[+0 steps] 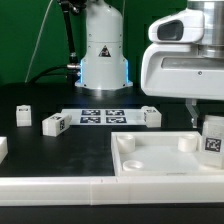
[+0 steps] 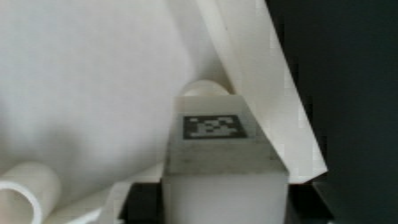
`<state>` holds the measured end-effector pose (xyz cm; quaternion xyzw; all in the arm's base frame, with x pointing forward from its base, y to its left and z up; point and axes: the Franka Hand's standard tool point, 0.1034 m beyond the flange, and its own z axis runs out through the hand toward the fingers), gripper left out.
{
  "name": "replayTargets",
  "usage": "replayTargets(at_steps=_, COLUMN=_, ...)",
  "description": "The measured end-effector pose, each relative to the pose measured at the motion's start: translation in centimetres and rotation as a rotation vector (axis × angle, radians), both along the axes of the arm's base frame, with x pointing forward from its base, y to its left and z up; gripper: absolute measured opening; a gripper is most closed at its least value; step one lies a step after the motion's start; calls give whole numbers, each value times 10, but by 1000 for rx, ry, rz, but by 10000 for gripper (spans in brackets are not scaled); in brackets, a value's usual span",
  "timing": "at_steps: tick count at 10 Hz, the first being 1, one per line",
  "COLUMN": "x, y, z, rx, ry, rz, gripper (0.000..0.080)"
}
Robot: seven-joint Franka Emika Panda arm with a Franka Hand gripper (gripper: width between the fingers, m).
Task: Assemble one leg
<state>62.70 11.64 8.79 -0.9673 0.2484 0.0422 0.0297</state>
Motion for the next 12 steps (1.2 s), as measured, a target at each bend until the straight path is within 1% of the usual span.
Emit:
replayTargets(at_steps=4, x=-1, y=1, z=0, rx=-40, ry=23, rz=-465, gripper=290)
replayTargets(at_steps=6, x=-1, y=1, z=0, rx=-53, ry=34, rz=-638, gripper=290)
replayTargets(at_steps=8, x=-1, y=1, z=-1, rx=-48, ry=43, rz=-701, gripper=290)
replayTargets(at_steps=9, x=-1, y=2, z=-1, rx=-45, ry=41, rz=-661, gripper=398)
replayTargets(at_steps=10, x=-1, y=2, z=-1, rx=-43, ry=38, rz=-623, gripper=535)
replayTargets(at_steps=11, x=-1, y=2, z=-3, rx=-42, ry=36, rz=-616, gripper=613)
replayTargets(at_steps=12, x=-1, y=1, z=-3, rx=-37, ry=29, rz=-512, gripper=613)
